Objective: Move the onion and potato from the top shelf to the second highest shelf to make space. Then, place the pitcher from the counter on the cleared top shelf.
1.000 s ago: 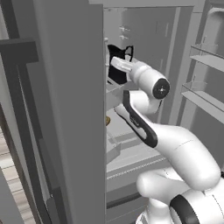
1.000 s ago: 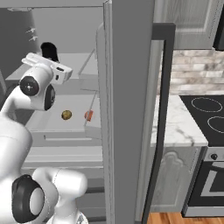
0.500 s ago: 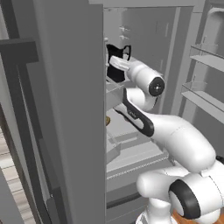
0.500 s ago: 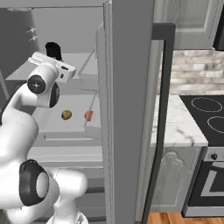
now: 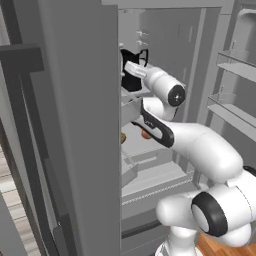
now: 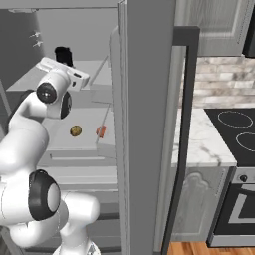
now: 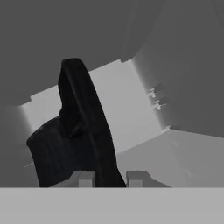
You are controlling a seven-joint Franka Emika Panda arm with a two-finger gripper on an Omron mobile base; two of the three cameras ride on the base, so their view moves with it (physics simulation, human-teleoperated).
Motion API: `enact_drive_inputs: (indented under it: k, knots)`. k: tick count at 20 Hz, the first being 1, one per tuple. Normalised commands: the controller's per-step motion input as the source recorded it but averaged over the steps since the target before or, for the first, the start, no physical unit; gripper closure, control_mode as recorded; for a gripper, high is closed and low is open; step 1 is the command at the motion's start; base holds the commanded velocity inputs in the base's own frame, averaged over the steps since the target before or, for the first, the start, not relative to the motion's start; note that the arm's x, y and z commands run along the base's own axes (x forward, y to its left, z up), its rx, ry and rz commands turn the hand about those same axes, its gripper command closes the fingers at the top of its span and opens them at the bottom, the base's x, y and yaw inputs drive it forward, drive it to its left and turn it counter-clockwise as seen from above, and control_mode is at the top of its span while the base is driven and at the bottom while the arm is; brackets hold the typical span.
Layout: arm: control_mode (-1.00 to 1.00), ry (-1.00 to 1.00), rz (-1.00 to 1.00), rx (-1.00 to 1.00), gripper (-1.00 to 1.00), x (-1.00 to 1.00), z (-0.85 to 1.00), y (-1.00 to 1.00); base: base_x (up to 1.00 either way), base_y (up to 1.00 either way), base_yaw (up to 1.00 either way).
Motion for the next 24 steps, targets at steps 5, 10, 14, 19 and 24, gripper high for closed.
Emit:
enact_drive_inputs:
  k: [5, 10, 14, 19, 24]
  knots:
    - [-1.0, -0.02, 0.0, 0.0, 1.0, 0.4, -0.39, 0.1, 0.0, 0.0, 0.0]
    - [-1.0, -0.08, 0.0, -0.02, 1.0, 0.35, -0.55, 0.18, 0.0, 0.0, 0.0]
    - [-1.0, -0.12, 0.0, -0.02, 1.0, 0.19, -0.81, 0.1, 0.0, 0.0, 0.0]
    - [-1.0, -0.12, 0.0, -0.02, 1.0, 0.11, -0.9, 0.01, 0.0, 0.0, 0.0]
    - [-1.0, -0.08, 0.0, 0.0, 1.0, 0.25, -0.78, 0.0, 0.0, 0.0, 0.0]
